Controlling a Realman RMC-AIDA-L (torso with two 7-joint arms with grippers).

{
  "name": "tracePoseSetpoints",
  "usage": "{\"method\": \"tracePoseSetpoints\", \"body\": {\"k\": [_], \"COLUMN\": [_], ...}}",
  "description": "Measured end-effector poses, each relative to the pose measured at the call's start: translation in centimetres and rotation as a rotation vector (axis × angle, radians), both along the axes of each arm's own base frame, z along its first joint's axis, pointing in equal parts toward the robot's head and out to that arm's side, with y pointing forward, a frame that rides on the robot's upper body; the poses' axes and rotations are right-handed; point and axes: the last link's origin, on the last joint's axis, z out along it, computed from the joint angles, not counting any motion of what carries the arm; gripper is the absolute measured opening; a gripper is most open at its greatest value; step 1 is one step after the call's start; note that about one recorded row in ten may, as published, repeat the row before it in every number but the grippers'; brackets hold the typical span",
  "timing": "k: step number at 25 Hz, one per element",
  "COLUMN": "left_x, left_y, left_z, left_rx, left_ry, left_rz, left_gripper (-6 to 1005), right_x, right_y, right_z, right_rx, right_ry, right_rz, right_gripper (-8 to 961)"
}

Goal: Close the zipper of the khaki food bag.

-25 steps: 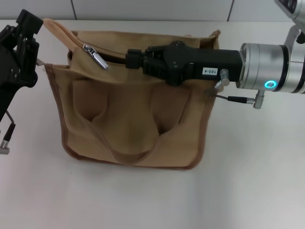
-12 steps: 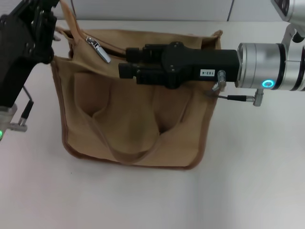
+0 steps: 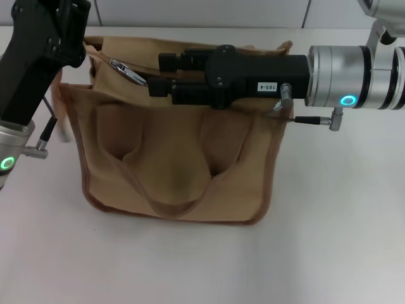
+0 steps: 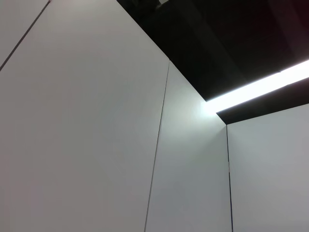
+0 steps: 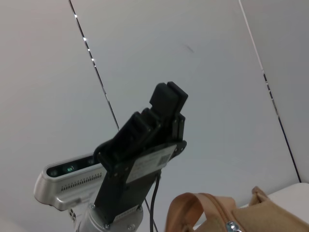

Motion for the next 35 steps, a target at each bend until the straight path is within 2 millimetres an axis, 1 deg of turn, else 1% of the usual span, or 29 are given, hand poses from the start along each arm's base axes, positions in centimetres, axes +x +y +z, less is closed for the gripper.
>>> {"method": "tracePoseSetpoints", "body": {"k": [5, 7, 11, 14, 16, 19, 22, 27, 31, 35], "left_x": [-0.7, -1.6, -4.1, -6.3, -7.5, -8.5, -8.9, -8.5, -7.7, -7.7], "left_y": [-0.2, -0.6, -1.7, -3.1, -3.9, -4.6, -4.9, -4.5, -3.7, -2.8], "left_z": [-0.1, 0.1, 1.4, 2.7, 3.4, 4.0, 4.2, 4.0, 3.4, 3.1], "left_rx": [0.004, 0.011, 0.071, 0.121, 0.140, 0.140, 0.130, 0.115, 0.096, 0.088], "left_ry": [0.014, 0.026, 0.037, 0.054, 0.103, 0.193, 0.258, 0.310, 0.377, 0.443], "left_rz": [0.037, 0.068, 0.167, 0.240, 0.269, 0.280, 0.270, 0.240, 0.180, 0.178], "left_gripper": [60, 60, 61, 63, 67, 73, 114, 297, 305, 313], "right_x": [1.0, 1.5, 2.2, 2.6, 2.8, 3.0, 3.3, 3.6, 3.9, 4.4], "right_y": [-0.3, -0.4, -0.8, -1.0, -1.0, -1.1, -1.2, -1.3, -1.4, -1.6], "right_z": [0.4, 0.8, 1.7, 2.3, 2.5, 2.5, 2.2, 1.7, 1.5, 1.2], "right_rx": [0.013, 0.025, 0.050, 0.061, 0.064, 0.071, 0.070, 0.055, 0.049, 0.041], "right_ry": [0.017, 0.031, 0.072, 0.099, 0.105, 0.107, 0.106, 0.106, 0.107, 0.126], "right_rz": [-0.031, -0.043, -0.035, -0.039, -0.048, -0.050, -0.059, -0.076, -0.093, -0.122], "right_gripper": [633, 633, 633, 633, 633, 633, 633, 633, 633, 633]}}
